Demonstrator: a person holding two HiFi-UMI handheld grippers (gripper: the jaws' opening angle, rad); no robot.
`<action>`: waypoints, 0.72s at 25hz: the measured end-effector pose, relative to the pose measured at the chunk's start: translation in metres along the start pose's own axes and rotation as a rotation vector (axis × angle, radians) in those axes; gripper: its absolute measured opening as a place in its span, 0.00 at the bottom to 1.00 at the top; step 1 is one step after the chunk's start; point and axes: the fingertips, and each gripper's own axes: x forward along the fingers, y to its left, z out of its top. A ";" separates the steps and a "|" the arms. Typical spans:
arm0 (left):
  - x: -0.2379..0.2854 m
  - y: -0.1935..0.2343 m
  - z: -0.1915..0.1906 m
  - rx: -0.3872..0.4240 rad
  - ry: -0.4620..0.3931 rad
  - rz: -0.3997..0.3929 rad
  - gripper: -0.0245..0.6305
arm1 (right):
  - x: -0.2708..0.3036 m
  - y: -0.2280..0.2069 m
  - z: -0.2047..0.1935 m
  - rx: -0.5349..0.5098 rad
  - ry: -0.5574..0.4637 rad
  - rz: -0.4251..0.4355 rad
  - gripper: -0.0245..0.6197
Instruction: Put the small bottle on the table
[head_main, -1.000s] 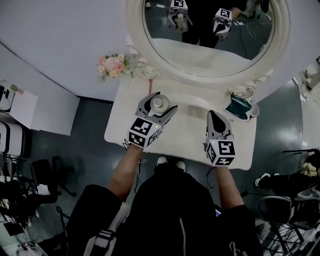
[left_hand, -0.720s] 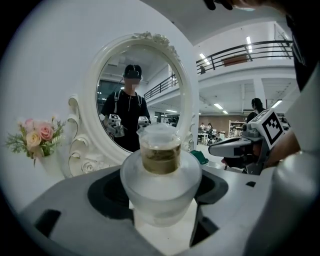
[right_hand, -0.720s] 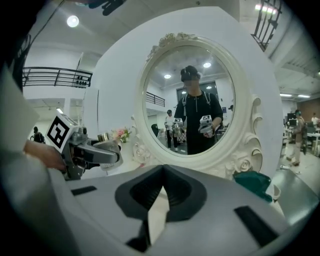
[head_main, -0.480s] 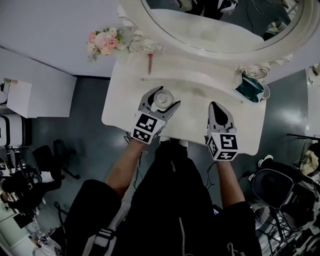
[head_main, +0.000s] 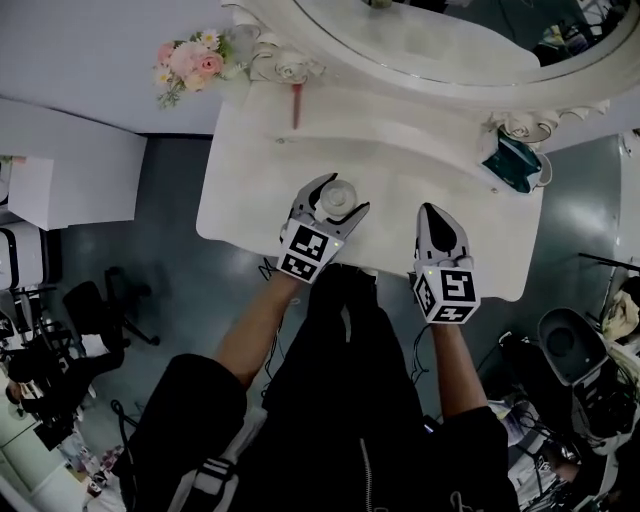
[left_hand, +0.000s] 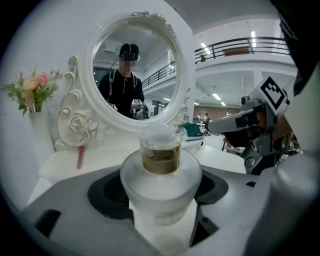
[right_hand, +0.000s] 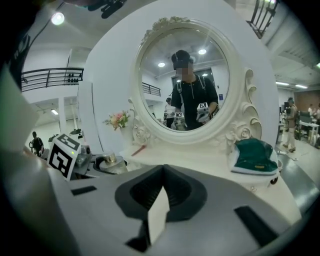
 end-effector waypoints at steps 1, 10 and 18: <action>0.005 0.000 -0.005 0.003 0.007 -0.001 0.56 | 0.000 0.000 -0.004 0.004 0.006 -0.002 0.04; 0.052 0.018 -0.031 0.052 0.049 0.021 0.56 | -0.004 -0.017 -0.024 0.023 0.051 -0.045 0.04; 0.081 0.040 -0.052 0.078 0.087 0.045 0.56 | -0.001 -0.026 -0.032 0.038 0.071 -0.060 0.04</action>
